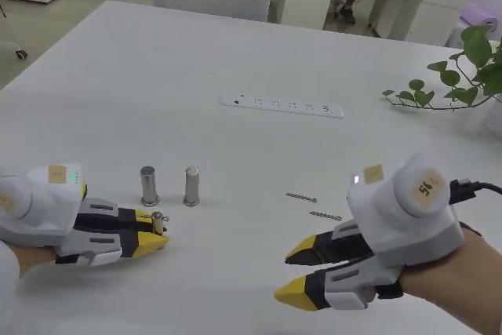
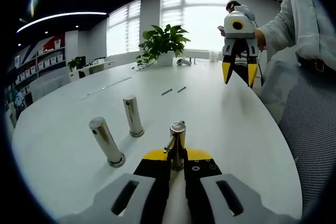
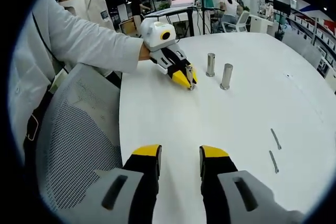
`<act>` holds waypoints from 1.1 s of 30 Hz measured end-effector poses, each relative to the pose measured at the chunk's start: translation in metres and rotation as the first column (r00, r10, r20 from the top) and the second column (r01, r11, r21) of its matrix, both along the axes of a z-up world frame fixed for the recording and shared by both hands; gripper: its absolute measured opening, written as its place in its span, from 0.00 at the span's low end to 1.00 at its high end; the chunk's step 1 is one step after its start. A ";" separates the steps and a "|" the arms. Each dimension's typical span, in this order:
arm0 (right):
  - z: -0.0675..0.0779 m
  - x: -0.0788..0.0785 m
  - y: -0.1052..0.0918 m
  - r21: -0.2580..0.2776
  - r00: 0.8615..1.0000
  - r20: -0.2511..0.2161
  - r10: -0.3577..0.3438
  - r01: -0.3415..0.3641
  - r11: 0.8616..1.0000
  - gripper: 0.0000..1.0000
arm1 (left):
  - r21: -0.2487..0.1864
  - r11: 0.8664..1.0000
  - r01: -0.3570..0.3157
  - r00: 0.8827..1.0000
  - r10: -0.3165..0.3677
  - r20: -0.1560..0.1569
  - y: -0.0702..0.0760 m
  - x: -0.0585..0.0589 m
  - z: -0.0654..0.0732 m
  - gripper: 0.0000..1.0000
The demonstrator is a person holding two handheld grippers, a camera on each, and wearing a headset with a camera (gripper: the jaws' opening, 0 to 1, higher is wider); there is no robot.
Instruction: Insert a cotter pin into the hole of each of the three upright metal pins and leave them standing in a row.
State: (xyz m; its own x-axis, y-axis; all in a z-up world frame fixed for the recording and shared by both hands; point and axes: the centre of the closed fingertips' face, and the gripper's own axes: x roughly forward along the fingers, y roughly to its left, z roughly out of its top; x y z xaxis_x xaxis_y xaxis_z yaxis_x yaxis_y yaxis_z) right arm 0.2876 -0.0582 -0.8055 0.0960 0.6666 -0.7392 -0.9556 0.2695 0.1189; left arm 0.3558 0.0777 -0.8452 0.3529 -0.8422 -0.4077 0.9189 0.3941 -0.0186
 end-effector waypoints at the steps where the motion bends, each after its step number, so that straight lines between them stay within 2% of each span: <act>1: 0.000 0.000 0.001 0.000 1.000 0.001 0.001 -0.001 1.000 0.32 | -0.001 1.000 0.000 1.000 0.000 -0.002 0.000 0.000 0.000 0.07; 3: 0.001 0.000 0.002 0.001 1.000 0.003 0.002 -0.002 1.000 0.32 | -0.011 1.000 -0.004 1.000 0.004 -0.018 0.000 -0.002 0.000 0.10; 6: 0.002 0.001 0.003 0.001 1.000 0.005 0.001 -0.001 1.000 0.31 | -0.008 1.000 -0.023 1.000 0.023 -0.014 0.003 0.001 0.000 0.15; 14: 0.004 0.000 0.005 0.003 1.000 0.011 0.001 -0.001 1.000 0.32 | -0.024 0.999 -0.045 0.999 0.044 -0.023 0.007 -0.002 0.004 0.20; 21: 0.006 0.001 0.007 0.012 1.000 0.019 0.000 0.000 1.000 0.33 | -0.049 0.995 -0.083 0.996 0.081 -0.045 0.012 -0.002 0.007 0.27; 33: 0.006 -0.002 0.008 0.021 1.000 0.021 -0.001 0.001 1.000 0.33 | -0.078 0.987 -0.143 0.988 0.138 -0.072 0.026 -0.011 0.011 0.31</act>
